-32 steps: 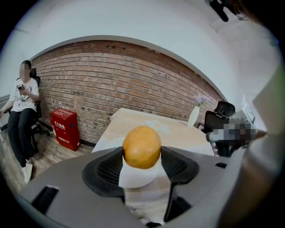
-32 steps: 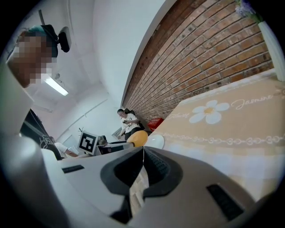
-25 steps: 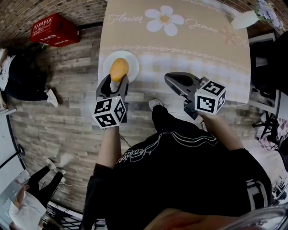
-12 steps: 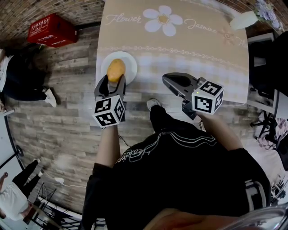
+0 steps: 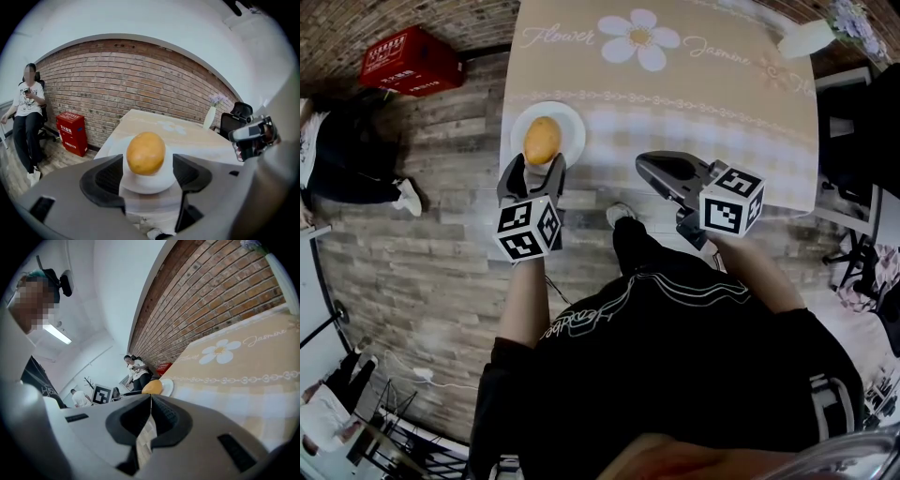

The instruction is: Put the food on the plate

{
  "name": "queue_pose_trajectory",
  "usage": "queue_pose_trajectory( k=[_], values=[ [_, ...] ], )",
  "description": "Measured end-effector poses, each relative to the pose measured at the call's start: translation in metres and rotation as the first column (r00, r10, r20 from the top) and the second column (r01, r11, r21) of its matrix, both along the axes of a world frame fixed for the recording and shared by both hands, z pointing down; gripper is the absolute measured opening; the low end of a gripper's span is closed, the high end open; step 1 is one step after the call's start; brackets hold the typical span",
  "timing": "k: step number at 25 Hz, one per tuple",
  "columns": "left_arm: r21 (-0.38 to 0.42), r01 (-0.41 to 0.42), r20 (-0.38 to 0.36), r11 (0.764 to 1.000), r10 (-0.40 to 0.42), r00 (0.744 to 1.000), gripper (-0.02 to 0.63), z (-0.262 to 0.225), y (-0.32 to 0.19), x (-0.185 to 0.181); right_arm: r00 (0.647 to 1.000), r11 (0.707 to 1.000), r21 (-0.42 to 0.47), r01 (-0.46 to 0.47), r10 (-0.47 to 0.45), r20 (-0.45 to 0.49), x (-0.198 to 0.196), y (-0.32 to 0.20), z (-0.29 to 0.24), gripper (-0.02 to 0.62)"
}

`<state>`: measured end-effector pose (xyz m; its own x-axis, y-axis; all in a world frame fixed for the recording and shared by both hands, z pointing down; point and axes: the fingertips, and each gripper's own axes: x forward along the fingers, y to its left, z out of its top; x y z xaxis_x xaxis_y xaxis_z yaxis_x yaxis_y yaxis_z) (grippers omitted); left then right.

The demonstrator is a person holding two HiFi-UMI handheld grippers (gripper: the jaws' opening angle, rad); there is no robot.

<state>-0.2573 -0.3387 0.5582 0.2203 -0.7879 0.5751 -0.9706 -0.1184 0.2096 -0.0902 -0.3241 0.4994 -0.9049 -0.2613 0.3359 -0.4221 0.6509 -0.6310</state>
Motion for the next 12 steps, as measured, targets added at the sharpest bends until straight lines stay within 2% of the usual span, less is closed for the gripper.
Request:
queue_pose_trajectory(
  k=[8,10,12],
  values=[
    [-0.01,0.057,0.006,0.998,-0.057,0.998,0.311,-0.024,0.038,-0.012,0.998,0.999,0.053,0.003,-0.007,0.069,-0.003,0.018,-0.024,-0.003],
    [0.008,0.055,-0.018,0.998,-0.055,0.998,0.308,-0.038,0.05,-0.009,0.995,0.998,0.062,0.0,-0.006,0.099,-0.004,0.026,-0.034,-0.003],
    [0.034,0.05,-0.074,0.998,-0.047,0.996,0.292,-0.056,0.063,-0.001,0.993,0.997,0.071,0.001,-0.01,0.116,-0.004,0.035,-0.044,-0.003]
  ],
)
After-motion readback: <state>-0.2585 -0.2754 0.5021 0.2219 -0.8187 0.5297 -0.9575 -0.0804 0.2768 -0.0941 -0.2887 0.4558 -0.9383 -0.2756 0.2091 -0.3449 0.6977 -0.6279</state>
